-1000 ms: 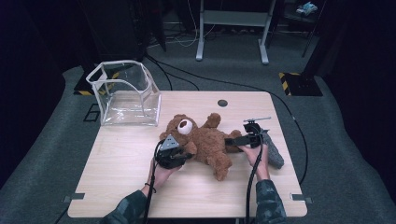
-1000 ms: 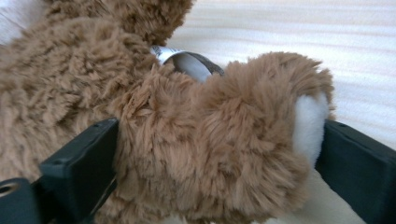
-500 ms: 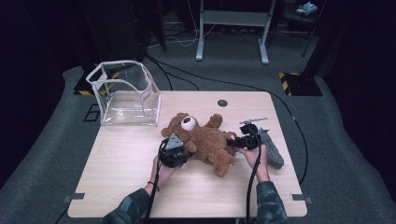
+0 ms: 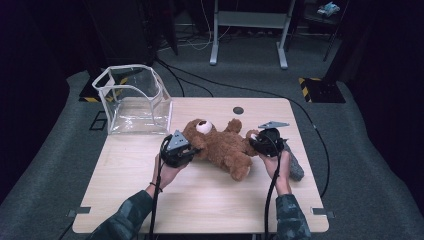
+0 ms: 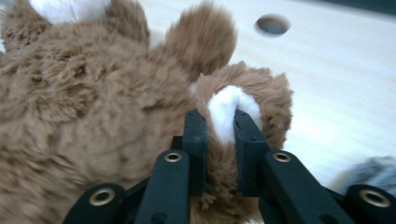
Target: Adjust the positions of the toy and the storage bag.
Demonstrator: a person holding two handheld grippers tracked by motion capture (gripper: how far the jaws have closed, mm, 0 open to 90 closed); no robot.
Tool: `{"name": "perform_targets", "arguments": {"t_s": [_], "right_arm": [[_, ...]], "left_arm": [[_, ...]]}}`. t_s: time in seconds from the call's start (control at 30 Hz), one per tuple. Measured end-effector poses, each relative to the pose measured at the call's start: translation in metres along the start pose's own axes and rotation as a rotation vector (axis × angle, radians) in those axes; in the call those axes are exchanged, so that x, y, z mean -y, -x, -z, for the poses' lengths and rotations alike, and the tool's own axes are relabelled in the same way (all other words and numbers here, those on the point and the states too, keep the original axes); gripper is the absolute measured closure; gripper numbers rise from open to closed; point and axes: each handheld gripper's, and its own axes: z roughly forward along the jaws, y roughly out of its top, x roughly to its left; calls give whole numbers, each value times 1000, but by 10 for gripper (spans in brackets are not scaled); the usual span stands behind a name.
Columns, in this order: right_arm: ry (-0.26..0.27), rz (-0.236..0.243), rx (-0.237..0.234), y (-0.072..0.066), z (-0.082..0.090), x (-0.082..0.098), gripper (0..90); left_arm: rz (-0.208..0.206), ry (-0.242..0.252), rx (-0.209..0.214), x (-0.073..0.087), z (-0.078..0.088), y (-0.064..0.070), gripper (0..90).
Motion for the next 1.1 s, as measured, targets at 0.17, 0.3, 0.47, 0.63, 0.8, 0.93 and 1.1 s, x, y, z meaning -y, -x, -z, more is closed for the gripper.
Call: {"name": "perform_targets", "arguments": {"t_s": [0.17, 0.3, 0.47, 0.63, 0.8, 0.93, 1.1], "right_arm": [[38, -23, 14, 6, 19, -7, 812], [30, 34, 59, -4, 18, -8, 819], [70, 25, 68, -5, 25, -12, 818], [116, 45, 84, -11, 43, -18, 817], [155, 88, 101, -25, 61, -24, 817], [173, 120, 111, -37, 69, -25, 818], [189, 151, 121, -52, 76, -21, 817]], "left_arm": [[19, -1, -11, -7, 0, -17, 767], [4, -24, -5, -8, -4, -18, 767], [-37, -25, -18, -17, -6, -20, 767], [-64, -18, -38, -32, -5, -28, 768], [-78, -22, -59, -44, -8, -36, 769], [-98, -24, -73, -50, -9, -42, 770], [-106, -35, -72, -55, -10, -47, 770]]}}
